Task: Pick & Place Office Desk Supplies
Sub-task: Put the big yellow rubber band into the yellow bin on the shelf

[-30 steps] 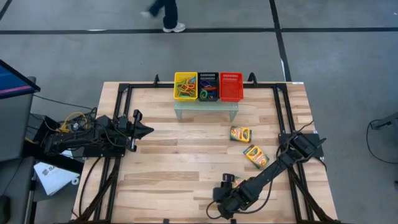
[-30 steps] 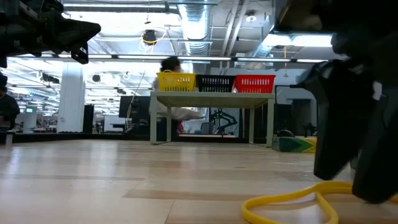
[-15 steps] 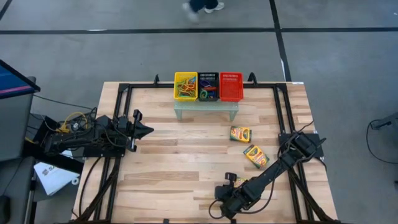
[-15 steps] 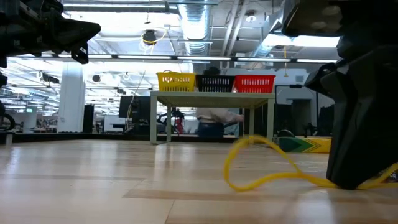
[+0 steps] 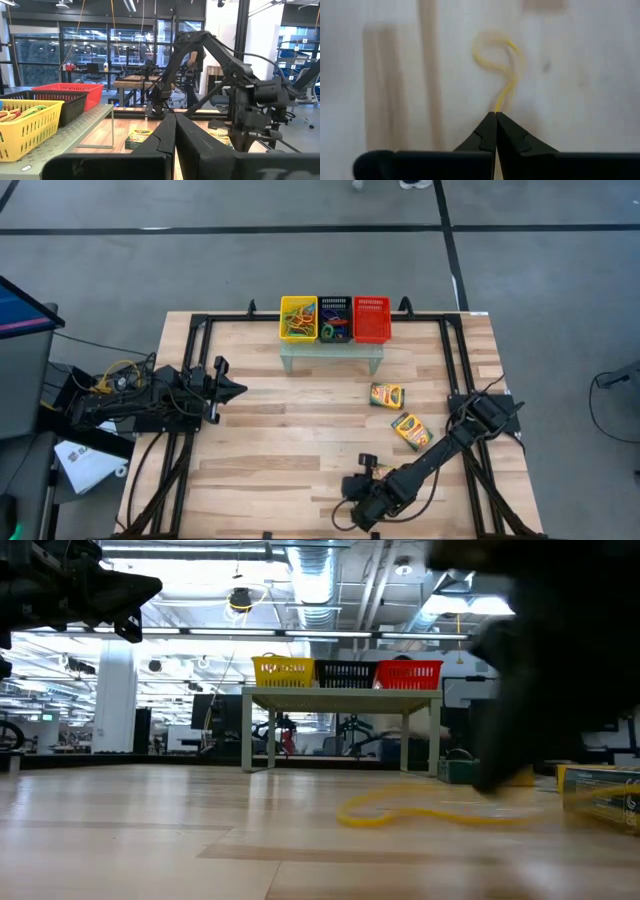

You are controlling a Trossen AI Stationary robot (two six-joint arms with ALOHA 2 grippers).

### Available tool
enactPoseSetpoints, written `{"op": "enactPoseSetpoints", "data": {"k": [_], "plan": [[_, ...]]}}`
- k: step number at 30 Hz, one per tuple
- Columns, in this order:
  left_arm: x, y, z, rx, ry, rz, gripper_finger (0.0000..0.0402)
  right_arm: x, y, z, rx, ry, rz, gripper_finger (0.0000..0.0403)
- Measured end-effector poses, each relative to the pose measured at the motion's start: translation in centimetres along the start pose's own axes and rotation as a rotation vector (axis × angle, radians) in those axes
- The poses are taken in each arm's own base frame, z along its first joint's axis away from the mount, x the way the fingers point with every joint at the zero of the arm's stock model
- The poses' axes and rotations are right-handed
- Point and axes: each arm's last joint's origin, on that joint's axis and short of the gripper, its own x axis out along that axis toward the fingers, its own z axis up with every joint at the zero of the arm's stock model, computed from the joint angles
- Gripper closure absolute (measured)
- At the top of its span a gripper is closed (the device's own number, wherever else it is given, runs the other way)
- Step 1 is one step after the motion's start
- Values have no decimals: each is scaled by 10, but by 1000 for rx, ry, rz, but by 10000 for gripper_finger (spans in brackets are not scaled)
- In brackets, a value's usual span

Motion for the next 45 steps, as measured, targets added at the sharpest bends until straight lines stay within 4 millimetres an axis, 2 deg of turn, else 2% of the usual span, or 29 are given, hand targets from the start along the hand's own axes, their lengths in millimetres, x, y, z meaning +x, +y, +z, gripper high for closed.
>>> {"op": "enactPoseSetpoints", "data": {"k": [14, 18, 25, 30, 33, 35, 41, 45], "plan": [[0, 0, 0, 0, 0, 0, 402, -78, -25, 33, 37, -199, 9, 403], [0, 0, 0, 0, -1, 0, 402, -106, -35, 44, 25, -288, 30, 403], [0, 0, 0, 0, 0, 0, 402, -151, -75, 68, 45, -432, 6, 403], [0, 0, 0, 0, -1, 1, 402, -167, -106, 87, 29, -501, -19, 403], [0, 0, 0, 0, 0, 0, 402, -164, -119, 92, 28, -469, -3, 403], [0, 0, 0, 0, 0, 0, 402, -154, -117, 91, 36, -418, 16, 403], [0, 0, 0, 0, -1, 1, 402, -101, -87, 79, -9, -199, 115, 395], [0, 0, 0, 0, 0, 1, 402, -66, -70, 66, 12, -46, 162, 358]]}}
